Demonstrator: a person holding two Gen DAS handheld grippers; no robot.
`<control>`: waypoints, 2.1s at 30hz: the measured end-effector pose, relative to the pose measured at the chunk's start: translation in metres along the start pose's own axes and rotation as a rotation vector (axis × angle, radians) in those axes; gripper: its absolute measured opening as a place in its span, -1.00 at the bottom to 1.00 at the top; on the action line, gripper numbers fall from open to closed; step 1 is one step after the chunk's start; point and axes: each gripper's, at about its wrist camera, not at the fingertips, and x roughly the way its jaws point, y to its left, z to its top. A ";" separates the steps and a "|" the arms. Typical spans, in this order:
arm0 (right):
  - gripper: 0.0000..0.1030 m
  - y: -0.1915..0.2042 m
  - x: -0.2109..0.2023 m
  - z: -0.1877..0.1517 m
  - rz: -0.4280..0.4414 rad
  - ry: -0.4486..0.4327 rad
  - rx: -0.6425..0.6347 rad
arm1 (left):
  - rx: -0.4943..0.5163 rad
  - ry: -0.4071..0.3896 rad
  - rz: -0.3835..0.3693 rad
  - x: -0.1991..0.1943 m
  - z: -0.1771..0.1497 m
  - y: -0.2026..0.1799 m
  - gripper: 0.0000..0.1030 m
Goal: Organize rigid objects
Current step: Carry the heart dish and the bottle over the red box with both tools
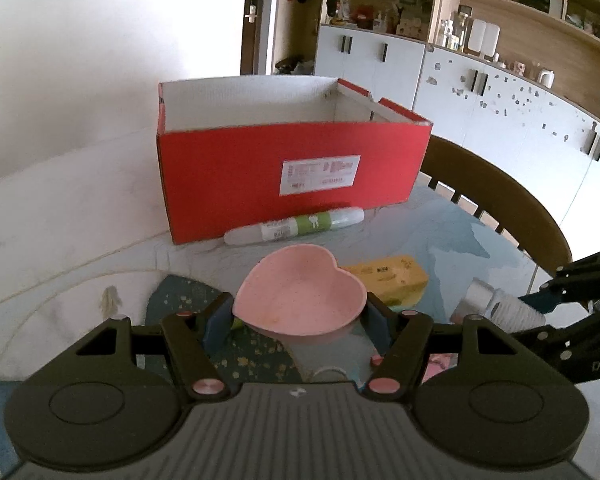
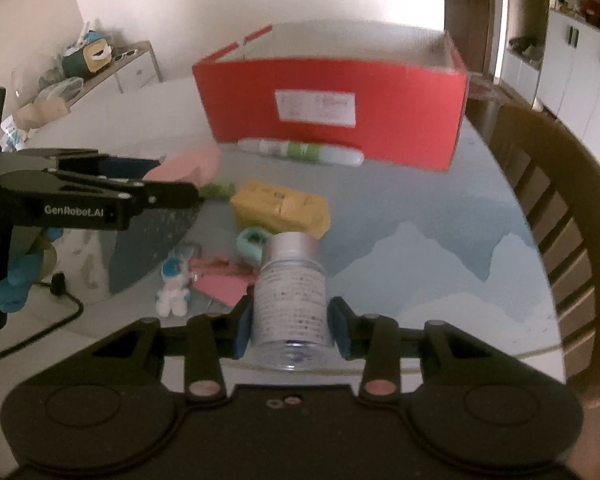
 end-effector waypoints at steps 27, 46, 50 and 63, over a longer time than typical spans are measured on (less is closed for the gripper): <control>-0.22 -0.039 -0.034 0.147 -0.159 -0.216 -0.069 | 0.093 -0.116 0.113 -0.032 0.141 -0.024 0.33; -0.22 -0.052 0.054 0.194 -0.214 -0.135 -0.076 | 0.065 -0.020 0.203 0.076 0.199 0.000 0.33; -0.22 -0.055 0.072 0.196 -0.224 -0.103 -0.067 | 0.053 0.023 0.232 0.097 0.198 0.011 0.33; -0.23 -0.055 0.119 0.201 -0.202 0.021 -0.065 | 0.068 0.162 0.268 0.154 0.193 0.020 0.33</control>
